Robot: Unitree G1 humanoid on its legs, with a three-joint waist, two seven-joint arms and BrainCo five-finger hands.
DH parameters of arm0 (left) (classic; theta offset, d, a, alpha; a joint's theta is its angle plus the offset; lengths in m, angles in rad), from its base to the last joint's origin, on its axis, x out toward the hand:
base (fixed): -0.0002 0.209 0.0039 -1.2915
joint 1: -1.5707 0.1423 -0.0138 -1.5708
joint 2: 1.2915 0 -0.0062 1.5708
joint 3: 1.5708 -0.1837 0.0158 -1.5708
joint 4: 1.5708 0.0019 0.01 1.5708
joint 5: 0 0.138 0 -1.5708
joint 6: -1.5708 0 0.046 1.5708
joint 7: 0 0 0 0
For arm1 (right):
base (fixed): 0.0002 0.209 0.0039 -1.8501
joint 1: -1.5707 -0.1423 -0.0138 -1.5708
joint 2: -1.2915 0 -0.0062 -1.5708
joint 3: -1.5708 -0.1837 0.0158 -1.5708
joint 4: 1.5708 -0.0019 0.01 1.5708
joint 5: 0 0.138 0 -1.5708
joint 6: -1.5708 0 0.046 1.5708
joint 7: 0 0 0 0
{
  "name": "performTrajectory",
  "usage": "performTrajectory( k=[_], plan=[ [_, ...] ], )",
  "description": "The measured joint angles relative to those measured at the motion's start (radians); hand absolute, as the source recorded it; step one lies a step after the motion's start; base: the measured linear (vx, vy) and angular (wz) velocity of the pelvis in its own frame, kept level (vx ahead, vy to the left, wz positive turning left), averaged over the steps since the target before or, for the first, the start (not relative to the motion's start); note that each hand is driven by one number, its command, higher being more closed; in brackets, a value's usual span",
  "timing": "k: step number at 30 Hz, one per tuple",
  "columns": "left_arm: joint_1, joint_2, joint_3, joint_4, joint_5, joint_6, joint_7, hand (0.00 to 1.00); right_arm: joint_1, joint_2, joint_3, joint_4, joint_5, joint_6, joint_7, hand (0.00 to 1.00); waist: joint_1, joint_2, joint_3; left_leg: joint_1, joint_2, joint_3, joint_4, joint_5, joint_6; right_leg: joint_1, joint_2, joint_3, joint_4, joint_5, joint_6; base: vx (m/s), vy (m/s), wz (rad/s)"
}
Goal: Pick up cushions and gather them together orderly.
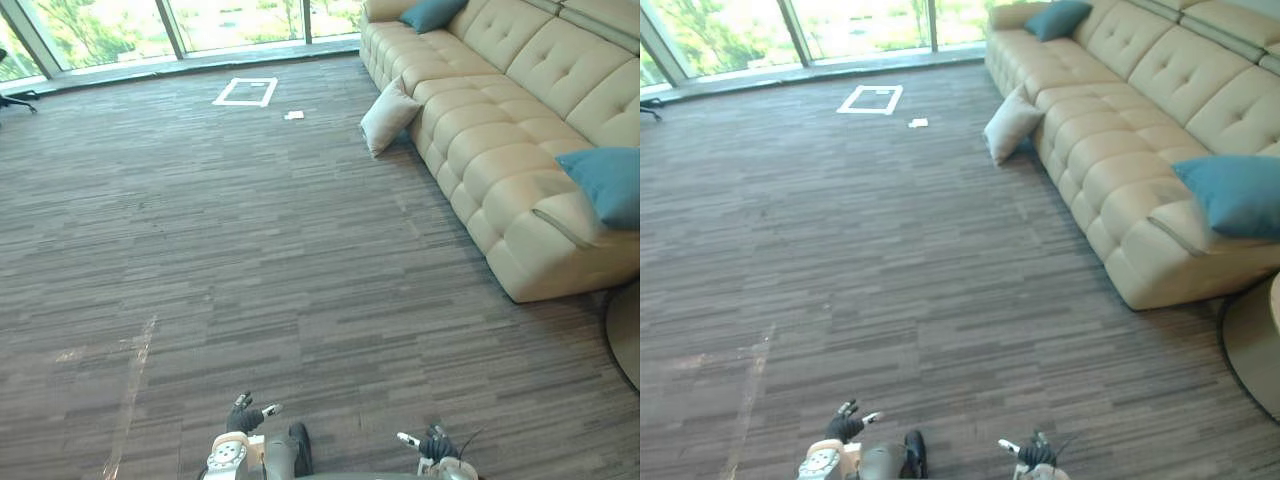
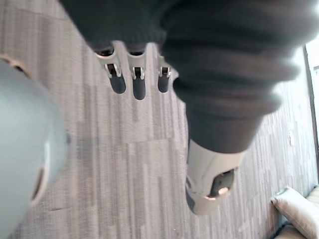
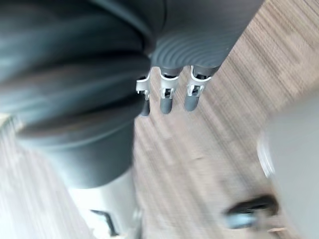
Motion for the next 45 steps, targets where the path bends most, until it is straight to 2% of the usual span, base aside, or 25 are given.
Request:
performTrajectory(
  k=[3,6,8,9,10,12,13,14,16,18,21,23,26,28,29,31,33,34,35,37,40,41,43,44,45],
  plan=[
    [-0.008,-0.012,-0.017,0.025,0.0,0.01,0.0,0.0,0.026,0.003,-0.003,-0.066,-0.007,-0.002,0.001,0.0,-0.017,0.003,0.002,0.156,-0.008,0.0,-0.076,-0.086,-0.008,-0.207,0.012,-0.093,0.119,-0.112,-0.072,0.52,0.13,-0.19],
    [-0.01,-0.028,-0.016,0.044,0.0,0.019,-0.001,0.0,0.017,0.005,-0.01,-0.084,-0.005,-0.014,0.004,0.0,-0.047,0.008,0.007,0.283,0.015,-0.012,-0.126,-0.152,0.001,-0.339,0.049,-0.224,-0.097,-0.159,-0.097,0.49,0.028,0.14],
    [-0.024,-0.036,-0.025,0.057,0.0,0.022,-0.001,0.0,0.006,0.001,-0.018,-0.077,-0.004,-0.019,0.008,0.0,-0.06,0.008,0.006,0.346,0.019,-0.049,-0.18,-0.165,-0.002,-0.386,0.066,-0.256,-0.356,-0.089,-0.109,0.68,-0.071,0.58],
    [-0.028,-0.036,-0.035,0.069,0.001,0.022,-0.001,0.0,-0.008,-0.005,-0.03,-0.062,-0.003,-0.018,0.01,0.0,-0.068,0.011,0.006,0.368,0.018,-0.084,-0.196,-0.164,-0.004,-0.389,0.07,-0.253,-0.438,0.006,-0.135,0.83,-0.129,0.81],
    [-0.029,-0.044,-0.036,0.094,0.003,0.023,-0.002,0.0,-0.026,-0.017,-0.047,-0.038,-0.006,-0.015,0.01,0.0,-0.075,0.037,0.009,0.389,0.036,-0.143,-0.185,-0.157,-0.004,-0.368,0.09,-0.251,-0.426,0.029,-0.205,0.72,-0.129,0.63],
    [-0.029,-0.048,-0.024,0.092,0.013,0.022,-0.004,0.0,-0.046,-0.035,-0.05,-0.021,-0.008,-0.006,0.007,0.0,-0.054,0.054,0.017,0.351,0.051,-0.192,-0.044,-0.091,-0.062,-0.354,0.07,-0.259,-0.347,-0.033,-0.235,0.63,-0.153,0.36],
    [-0.028,-0.054,-0.013,0.082,0.019,0.022,-0.004,0.0,-0.05,-0.043,-0.043,-0.024,-0.011,0.0,0.007,0.0,-0.056,0.072,0.03,0.278,0.064,-0.193,0.144,-0.04,-0.113,-0.298,0.076,-0.259,-0.368,-0.065,-0.233,0.83,-0.205,0.35],
    [-0.025,-0.051,0.033,0.065,0.021,0.022,-0.002,0.0,-0.053,-0.045,-0.022,-0.025,-0.016,0.006,0.007,0.0,-0.045,0.092,0.041,0.107,0.13,-0.188,0.528,0.101,-0.156,-0.195,0.096,-0.262,-0.449,-0.099,-0.244,0.81,-0.185,0.2],
    [-0.011,-0.052,0.065,0.031,0.02,0.022,0.0,0.0,-0.059,-0.053,0.003,-0.017,-0.024,0.016,0.004,0.0,-0.033,0.106,0.049,-0.01,0.198,-0.148,0.785,0.102,-0.133,-0.083,0.127,-0.251,-0.525,-0.109,-0.258,0.54,-0.063,-0.19],
    [0.008,-0.039,0.062,-0.012,0.019,0.021,0.011,0.0,-0.06,-0.044,0.034,-0.01,-0.023,0.023,-0.002,0.0,-0.015,0.083,0.056,-0.106,0.229,-0.089,0.855,0.065,-0.109,0.068,0.125,-0.229,-0.634,-0.114,-0.263,0.53,-0.037,-0.41],
    [0.017,-0.031,0.054,-0.049,0.009,0.015,0.01,0.0,-0.06,-0.026,0.041,-0.011,-0.023,0.025,-0.002,0.0,0.008,0.07,0.051,-0.229,0.248,0.019,0.63,0.009,-0.089,0.223,0.107,-0.192,-0.776,-0.124,-0.243,0.48,0.01,-0.36],
    [0.018,-0.031,0.052,-0.055,0.005,0.0,0.012,0.0,-0.061,-0.021,0.029,-0.008,-0.023,0.029,-0.003,0.0,0.013,0.061,0.055,-0.253,0.191,0.062,0.328,0.009,-0.105,0.292,0.071,-0.176,-0.82,-0.142,-0.211,0.56,0.091,-0.22],
    [0.023,-0.025,0.015,-0.05,-0.002,-0.004,0.014,0.0,-0.067,-0.026,0.031,0.025,-0.024,0.025,-0.003,0.0,0.02,0.078,0.043,-0.301,0.125,0.03,-0.068,0.141,-0.118,0.358,0.047,-0.129,-0.861,-0.172,-0.159,0.61,0.214,-0.39],
    [0.019,-0.004,0.002,-0.031,-0.001,-0.007,0.011,0.0,-0.067,-0.014,0.029,0.05,-0.025,0.023,-0.004,0.0,0.029,0.06,0.016,-0.305,0.102,0.033,-0.067,0.3,-0.019,0.393,0.014,-0.088,-0.843,-0.186,-0.132,0.72,0.374,-0.32],
    [0.014,0.009,0.002,-0.026,-0.001,-0.006,0.011,0.0,-0.055,-0.011,0.026,0.054,-0.025,0.022,-0.004,0.0,0.023,0.025,0.002,-0.297,0.065,0.045,-0.066,0.27,0.006,0.373,-0.027,-0.08,-0.799,-0.176,-0.112,0.8,0.439,0.03],
    [0.009,0.021,-0.003,-0.014,0.0,-0.01,0.01,0.0,-0.035,-0.006,-0.004,0.06,-0.025,0.023,-0.002,0.0,0.021,0.0,0.001,-0.266,0.016,0.048,-0.038,0.218,0.032,0.32,-0.059,-0.065,-0.636,-0.119,-0.029,0.59,0.331,0.33],
    [0.002,0.041,-0.023,0.017,0.0,-0.007,0.011,0.0,-0.015,0.004,-0.051,0.059,-0.025,0.021,-0.002,0.0,0.003,-0.015,-0.002,-0.173,-0.043,0.018,-0.03,0.118,0.029,0.179,-0.056,0.015,-0.231,0.084,0.084,0.62,0.323,0.4],
    [-0.001,0.042,-0.023,0.024,0.001,0.0,0.011,0.0,-0.015,-0.001,-0.049,0.055,-0.025,0.018,-0.001,0.0,0.003,-0.014,-0.001,-0.137,-0.054,0.012,-0.029,0.093,0.022,0.127,-0.055,0.025,-0.116,0.094,0.096,0.54,0.253,0.15],
    [0.0,0.036,-0.026,0.028,0.001,0.004,0.011,0.0,-0.013,-0.007,-0.048,0.047,-0.025,0.012,0.002,0.0,0.003,-0.006,0.004,-0.068,-0.065,0.001,-0.041,0.056,0.021,0.043,-0.047,0.013,0.028,0.074,0.076,0.5,0.214,0.06],
    [-0.006,0.018,-0.044,0.034,0.001,0.009,0.01,0.0,-0.002,-0.016,-0.054,0.005,-0.023,0.0,0.003,0.0,-0.007,0.029,0.012,0.055,-0.07,-0.043,-0.102,0.012,0.023,-0.097,-0.026,-0.075,0.125,-0.032,-0.03,0.6,0.197,0.33],
    [-0.024,0.013,-0.09,0.074,0.001,0.013,0.008,0.0,-0.004,-0.014,-0.068,-0.027,-0.017,-0.014,0.004,0.0,-0.044,0.024,0.021,0.207,-0.061,-0.129,-0.182,-0.032,0.04,-0.236,-0.002,-0.231,-0.065,-0.149,-0.089,0.5,0.021,0.85],
    [-0.031,0.007,-0.094,0.079,0.001,0.015,0.007,0.0,-0.007,-0.014,-0.09,-0.025,-0.016,-0.015,0.004,0.0,-0.044,0.018,0.025,0.236,-0.06,-0.148,-0.187,-0.057,0.039,-0.282,0.004,-0.252,-0.166,-0.143,-0.093,0.79,-0.099,0.84],
    [-0.026,-0.001,-0.092,0.085,0.005,0.023,0.007,0.0,-0.013,-0.029,-0.12,0.015,-0.015,-0.007,0.0,0.0,-0.059,0.01,0.026,0.355,-0.057,-0.202,-0.249,-0.114,-0.004,-0.348,0.038,-0.285,-0.625,0.055,-0.119,1.01,-0.171,0.74],
    [-0.02,-0.003,-0.09,0.09,0.009,0.023,0.007,0.0,-0.012,-0.032,-0.119,0.024,-0.016,-0.002,-0.001,0.0,-0.065,0.014,0.026,0.376,-0.05,-0.217,-0.255,-0.12,-0.013,-0.348,0.046,-0.279,-0.62,0.097,-0.147,0.76,-0.156,0.65],
    [-0.018,-0.004,-0.089,0.097,0.012,0.023,0.006,0.0,-0.01,-0.032,-0.118,0.042,-0.025,0.009,-0.002,0.0,-0.074,0.008,0.021,0.39,-0.041,-0.229,-0.231,-0.121,-0.015,-0.337,0.052,-0.277,-0.595,0.165,-0.214,0.63,-0.147,0.46]
  ],
)
